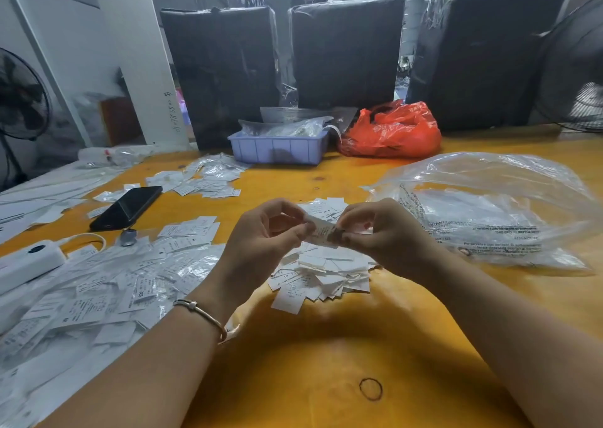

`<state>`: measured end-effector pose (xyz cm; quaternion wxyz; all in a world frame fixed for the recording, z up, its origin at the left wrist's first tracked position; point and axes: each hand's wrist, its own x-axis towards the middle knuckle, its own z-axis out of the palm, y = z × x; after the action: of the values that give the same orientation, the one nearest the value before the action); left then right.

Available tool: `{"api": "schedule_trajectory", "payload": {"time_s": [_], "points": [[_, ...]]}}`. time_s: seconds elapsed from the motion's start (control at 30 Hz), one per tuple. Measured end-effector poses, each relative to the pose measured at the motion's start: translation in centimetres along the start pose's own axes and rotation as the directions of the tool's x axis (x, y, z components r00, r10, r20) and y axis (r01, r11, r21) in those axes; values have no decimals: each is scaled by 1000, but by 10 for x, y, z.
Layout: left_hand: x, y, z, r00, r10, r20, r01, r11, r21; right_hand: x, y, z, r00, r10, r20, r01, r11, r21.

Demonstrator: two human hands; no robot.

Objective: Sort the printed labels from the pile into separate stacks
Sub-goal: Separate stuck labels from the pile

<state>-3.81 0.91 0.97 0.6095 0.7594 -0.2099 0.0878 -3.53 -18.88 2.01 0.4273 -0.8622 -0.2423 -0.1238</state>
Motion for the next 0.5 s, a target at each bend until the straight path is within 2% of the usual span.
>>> {"api": "schedule_trajectory", "payload": {"time_s": [0.13,0.27,0.5], "points": [[-1,3,1,999,-45,26,46,997,-68,-2,-2,-2,994,112,15,-112,949,296],[-2,5,-1,997,-81,7,81,988,-130,-1,-1,-4,986,127,106,-162,865,475],[-2,6,-1,992,-125,-12,120,974,-191,1,3,-6,990,138,-5,-106,783,613]]}}
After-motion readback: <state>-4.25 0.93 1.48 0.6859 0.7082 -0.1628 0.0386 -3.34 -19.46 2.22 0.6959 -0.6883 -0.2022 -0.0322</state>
